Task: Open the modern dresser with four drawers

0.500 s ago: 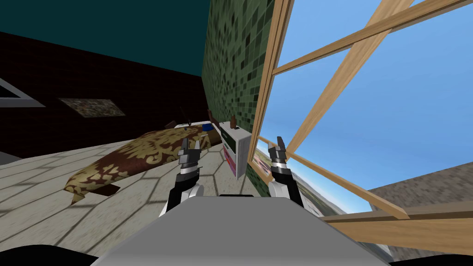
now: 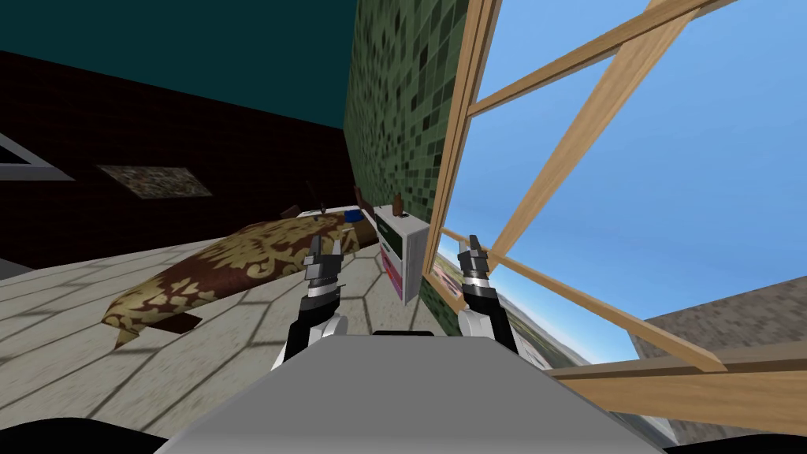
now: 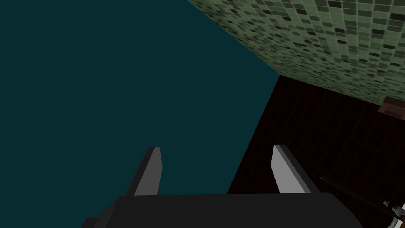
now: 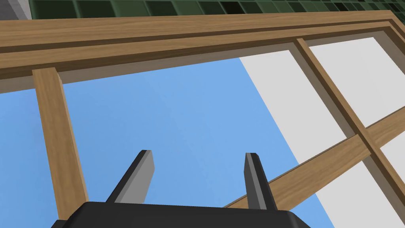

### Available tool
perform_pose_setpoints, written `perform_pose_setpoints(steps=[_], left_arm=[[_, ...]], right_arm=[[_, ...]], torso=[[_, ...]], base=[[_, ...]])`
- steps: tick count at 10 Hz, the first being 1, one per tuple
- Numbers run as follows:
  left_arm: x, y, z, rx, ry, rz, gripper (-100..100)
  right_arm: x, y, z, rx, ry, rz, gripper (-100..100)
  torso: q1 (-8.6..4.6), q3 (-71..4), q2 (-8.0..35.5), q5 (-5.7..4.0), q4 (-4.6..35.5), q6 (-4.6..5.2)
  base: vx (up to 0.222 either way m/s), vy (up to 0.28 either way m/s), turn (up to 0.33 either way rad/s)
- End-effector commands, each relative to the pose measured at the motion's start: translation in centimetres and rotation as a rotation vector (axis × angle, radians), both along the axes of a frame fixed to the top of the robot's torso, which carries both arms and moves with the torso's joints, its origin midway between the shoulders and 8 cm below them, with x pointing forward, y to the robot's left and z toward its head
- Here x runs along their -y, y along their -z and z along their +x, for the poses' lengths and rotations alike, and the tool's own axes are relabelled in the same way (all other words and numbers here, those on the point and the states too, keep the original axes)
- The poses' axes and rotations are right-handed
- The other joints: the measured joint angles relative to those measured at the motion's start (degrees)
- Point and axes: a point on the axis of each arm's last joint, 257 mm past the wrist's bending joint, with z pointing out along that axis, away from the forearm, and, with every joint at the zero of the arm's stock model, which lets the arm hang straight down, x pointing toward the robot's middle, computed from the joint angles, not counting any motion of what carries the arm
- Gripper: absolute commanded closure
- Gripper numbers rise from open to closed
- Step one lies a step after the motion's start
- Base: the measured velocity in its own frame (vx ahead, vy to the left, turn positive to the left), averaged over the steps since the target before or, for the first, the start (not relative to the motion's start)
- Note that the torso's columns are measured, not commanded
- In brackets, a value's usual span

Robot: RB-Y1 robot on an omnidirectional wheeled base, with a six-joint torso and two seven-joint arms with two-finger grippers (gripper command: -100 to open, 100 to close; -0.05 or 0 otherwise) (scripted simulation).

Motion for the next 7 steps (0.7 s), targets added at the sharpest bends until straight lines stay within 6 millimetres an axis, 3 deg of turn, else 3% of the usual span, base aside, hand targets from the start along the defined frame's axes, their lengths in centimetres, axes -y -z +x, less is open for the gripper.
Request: perform_pose_setpoints(steps=[1,4,5,7], left_arm=[[0.0,0.0,0.0,0.0,0.0,0.0,0],[0.0,0.0,0.0,0.0,0.0,0.0,0],[1.0,0.1,0.5,-0.011,0.039,0.03,-100],[2.8,0.4,1.6,-0.031,0.1,0.061,-100]], right_arm=[[0.0,0.0,0.0,0.0,0.0,0.0,0],[0.0,0.0,0.0,0.0,0.0,0.0,0],[0.0,0.0,0.0,0.0,0.0,0.0,0],[0.0,0.0,0.0,-0.001,0.0,0.0,0]], torso=[[0.0,-8.44,4.24,0.0,4.23,0.0],[0.0,-33.81,16.93,0.0,16.92,0.0],[0.0,-42.27,21.16,0.0,21.14,0.0],[0.09,-47.4,23.53,0.03,23.57,-0.01]], base=[[0.0,0.0,0.0],[0.0,0.0,0.0],[0.025,0.019,0.034],[0.049,0.04,0.047]])
